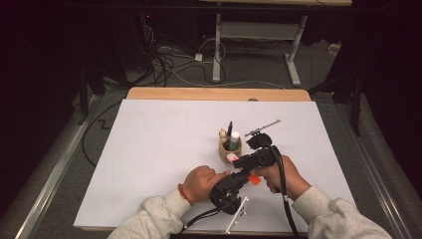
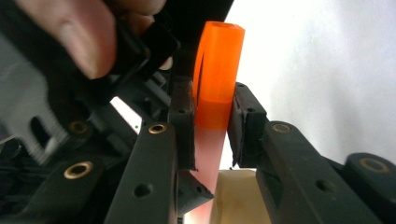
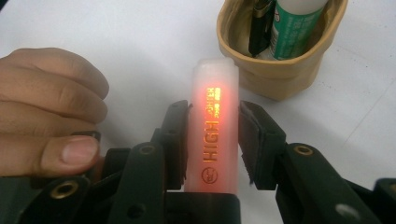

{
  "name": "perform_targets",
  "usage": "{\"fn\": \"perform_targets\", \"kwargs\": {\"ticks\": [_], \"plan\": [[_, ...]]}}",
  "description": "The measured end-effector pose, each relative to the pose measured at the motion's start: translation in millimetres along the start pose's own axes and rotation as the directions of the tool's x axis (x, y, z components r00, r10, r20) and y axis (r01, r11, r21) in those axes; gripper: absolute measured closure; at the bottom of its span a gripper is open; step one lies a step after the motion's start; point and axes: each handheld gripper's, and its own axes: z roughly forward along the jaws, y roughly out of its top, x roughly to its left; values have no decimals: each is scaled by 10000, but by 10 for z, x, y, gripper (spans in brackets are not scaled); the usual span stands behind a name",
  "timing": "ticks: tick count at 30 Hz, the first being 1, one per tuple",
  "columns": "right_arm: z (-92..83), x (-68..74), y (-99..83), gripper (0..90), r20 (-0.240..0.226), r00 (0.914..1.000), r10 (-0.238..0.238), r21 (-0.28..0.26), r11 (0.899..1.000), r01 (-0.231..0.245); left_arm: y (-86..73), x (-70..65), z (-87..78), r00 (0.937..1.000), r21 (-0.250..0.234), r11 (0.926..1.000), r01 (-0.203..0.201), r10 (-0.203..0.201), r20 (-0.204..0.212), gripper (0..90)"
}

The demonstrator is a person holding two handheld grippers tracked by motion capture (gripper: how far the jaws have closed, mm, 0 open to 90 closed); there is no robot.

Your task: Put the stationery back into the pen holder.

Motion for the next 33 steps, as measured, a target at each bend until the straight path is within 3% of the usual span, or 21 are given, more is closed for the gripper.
{"fn": "perform_targets", "kwargs": {"ticks": [2,5,7,10,12,14,18,19,21,23,25,26,29,30,33], "plan": [[-25,-20,1,556,-9,10000,39,-143,9999,-40,-4,10,-15,10000,-40,10000,27,-27,9,724],[-102,-45,-9,527,-68,9999,127,-705,9974,-131,-33,28,-40,9990,-92,9991,418,-417,139,726],[-148,-55,-26,498,187,9998,90,-991,9951,-71,-50,39,-52,9979,-72,9982,592,-590,268,726],[-207,-62,-66,458,617,9974,-382,-1574,9864,475,-68,56,-85,9948,-101,9958,912,-907,455,726],[-245,-56,-95,417,1846,9774,-1030,-1879,9724,1380,-93,71,-112,9902,-121,9918,1274,-1265,587,726],[-294,-104,-147,416,2069,9708,-1213,-2329,9577,1693,-131,97,-135,9840,-33,9863,1651,-1645,682,726],[-384,-171,-255,395,3216,9304,-1760,-2942,9154,2749,-199,147,-161,9686,59,9720,2350,-2346,828,726],[-400,-192,-277,386,3505,9164,-1932,-3042,9020,3065,-208,155,-164,9634,50,9675,2530,-2524,903,728],[-426,-216,-325,373,3855,8991,-2075,-3224,8827,3420,-226,165,-171,9571,73,9614,2750,-2745,925,727],[-447,-230,-377,370,4397,8690,-2272,-3279,8601,3908,-242,175,-167,9470,70,9525,3045,-3035,1051,728],[-465,-256,-431,363,4646,8549,-2308,-3479,8402,4159,-259,186,-164,9354,84,9425,3341,-3326,1199,728],[-472,-272,-459,370,4767,8503,-2229,-3607,8325,4205,-267,191,-165,9329,117,9398,3416,-3406,1174,728],[-492,-336,-535,359,4761,8532,-2128,-3850,8219,4198,-293,219,-169,9160,149,9241,3820,-3807,1269,728],[-498,-354,-565,360,4872,8480,-2087,-3901,8167,4251,-301,228,-167,9071,115,9155,4021,-4001,1308,728],[-488,-420,-658,363,5093,8348,-2093,-4006,8009,4451,-324,257,-166,8914,121,8998,4361,-4338,1311,727]]}}
